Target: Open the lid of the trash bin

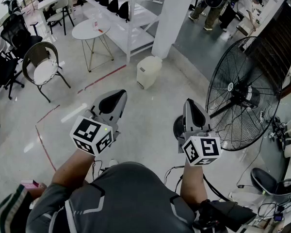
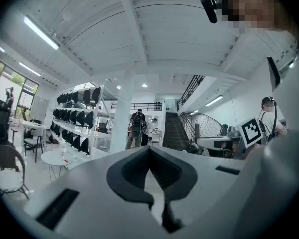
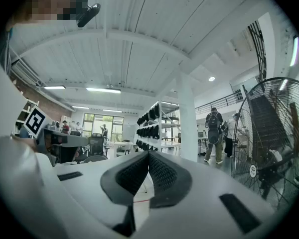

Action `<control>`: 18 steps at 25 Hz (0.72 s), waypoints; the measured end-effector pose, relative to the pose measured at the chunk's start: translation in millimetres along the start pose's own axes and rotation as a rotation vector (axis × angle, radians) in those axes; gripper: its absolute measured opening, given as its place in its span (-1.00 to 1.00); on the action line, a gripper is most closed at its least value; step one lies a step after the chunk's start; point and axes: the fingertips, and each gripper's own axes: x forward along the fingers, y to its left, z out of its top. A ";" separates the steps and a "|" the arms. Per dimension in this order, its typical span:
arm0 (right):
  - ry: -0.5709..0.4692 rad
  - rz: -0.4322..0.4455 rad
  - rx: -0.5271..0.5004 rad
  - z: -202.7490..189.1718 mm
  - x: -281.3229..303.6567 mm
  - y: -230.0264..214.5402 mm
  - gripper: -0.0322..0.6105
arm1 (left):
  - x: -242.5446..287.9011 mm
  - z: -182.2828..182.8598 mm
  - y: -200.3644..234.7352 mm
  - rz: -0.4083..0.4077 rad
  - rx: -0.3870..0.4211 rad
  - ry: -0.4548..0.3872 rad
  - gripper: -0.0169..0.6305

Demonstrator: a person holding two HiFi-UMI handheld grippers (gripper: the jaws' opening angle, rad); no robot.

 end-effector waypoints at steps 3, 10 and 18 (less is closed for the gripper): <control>-0.002 0.000 0.003 0.8 -1.0 -0.6 -0.82 | -0.1 -0.4 -2.6 -0.001 0.000 0.005 -0.92; -0.004 0.005 0.006 -2.5 -3.8 -0.4 -0.82 | -1.3 -4.6 -4.3 0.002 0.003 0.008 -0.92; -0.011 0.018 0.010 0.1 -8.9 -2.6 -0.82 | 2.2 -2.1 -11.8 0.005 0.008 0.011 -0.92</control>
